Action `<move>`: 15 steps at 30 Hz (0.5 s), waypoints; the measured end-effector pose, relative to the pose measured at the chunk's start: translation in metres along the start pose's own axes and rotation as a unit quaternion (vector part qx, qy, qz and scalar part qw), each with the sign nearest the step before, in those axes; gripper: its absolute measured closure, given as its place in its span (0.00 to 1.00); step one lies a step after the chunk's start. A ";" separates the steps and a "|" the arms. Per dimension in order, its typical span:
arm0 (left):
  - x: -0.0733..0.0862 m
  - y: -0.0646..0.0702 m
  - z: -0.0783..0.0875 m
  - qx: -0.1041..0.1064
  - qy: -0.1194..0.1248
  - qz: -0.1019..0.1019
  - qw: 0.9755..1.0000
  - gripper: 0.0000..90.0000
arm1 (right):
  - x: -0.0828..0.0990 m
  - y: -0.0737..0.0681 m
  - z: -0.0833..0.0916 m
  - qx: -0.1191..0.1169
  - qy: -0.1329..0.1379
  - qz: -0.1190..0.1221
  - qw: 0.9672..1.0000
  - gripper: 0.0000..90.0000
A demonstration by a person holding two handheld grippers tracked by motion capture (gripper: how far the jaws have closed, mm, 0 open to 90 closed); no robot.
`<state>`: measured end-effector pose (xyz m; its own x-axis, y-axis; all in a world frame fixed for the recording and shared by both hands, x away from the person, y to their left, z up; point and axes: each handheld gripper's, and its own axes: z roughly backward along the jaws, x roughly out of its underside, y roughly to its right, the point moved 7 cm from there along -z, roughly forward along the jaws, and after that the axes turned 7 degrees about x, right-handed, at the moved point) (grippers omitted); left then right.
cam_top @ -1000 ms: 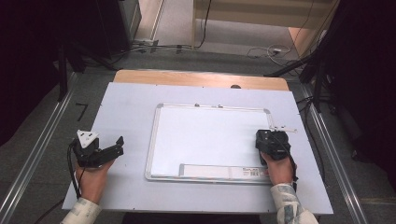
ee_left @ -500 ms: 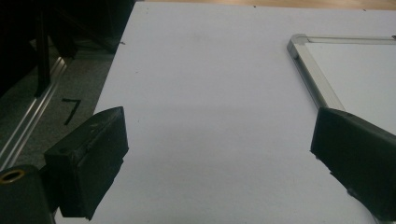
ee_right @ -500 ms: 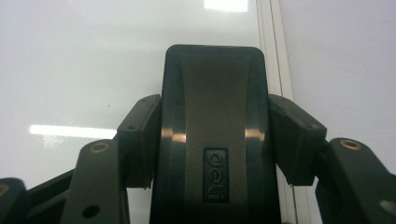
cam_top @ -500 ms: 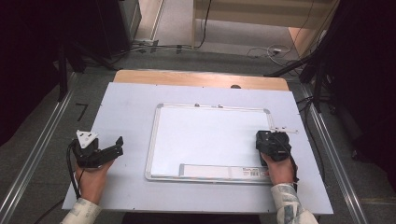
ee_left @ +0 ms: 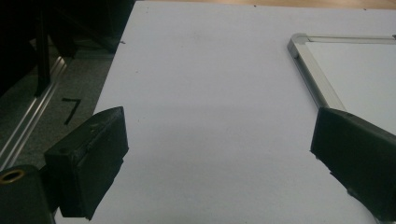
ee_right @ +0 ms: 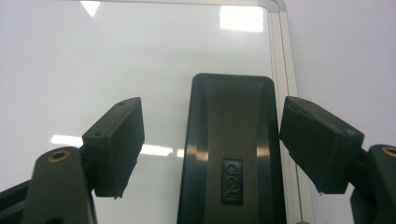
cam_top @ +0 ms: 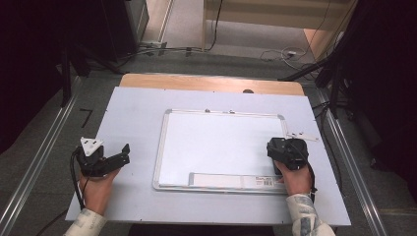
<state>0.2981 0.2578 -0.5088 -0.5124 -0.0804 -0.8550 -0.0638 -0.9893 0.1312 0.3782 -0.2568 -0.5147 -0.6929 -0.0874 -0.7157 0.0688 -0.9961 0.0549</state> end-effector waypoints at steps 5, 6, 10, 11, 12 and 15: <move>0.000 0.000 0.000 0.000 -0.001 -0.001 1.000 0.05 | -0.004 -0.002 0.008 -0.010 0.012 0.003 1.000 0.22; 0.000 0.000 0.000 0.000 -0.001 -0.001 1.000 0.05 | -0.004 -0.002 0.010 -0.012 0.015 0.004 1.000 0.22; 0.000 0.000 0.000 -0.001 -0.001 -0.001 1.000 0.05 | -0.005 -0.001 0.015 -0.021 0.023 0.011 0.999 0.21; 0.000 0.000 0.000 -0.001 -0.001 -0.001 1.000 0.05 | -0.005 -0.001 0.017 -0.024 0.024 0.014 0.999 0.21; 0.000 0.000 -0.001 -0.001 -0.001 0.000 1.000 0.05 | -0.005 -0.001 0.019 -0.025 0.026 0.017 0.999 0.21; 0.000 0.000 -0.001 -0.002 -0.002 -0.002 1.000 0.05 | -0.005 0.000 0.023 -0.031 0.032 0.019 0.999 0.20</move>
<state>0.2986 0.2576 -0.5096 -0.5151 -0.0770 -0.8537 -0.0617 -0.9900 0.1266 0.3648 -0.2564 -0.4954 -0.6422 -0.1225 -0.7566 0.1398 -0.9893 0.0415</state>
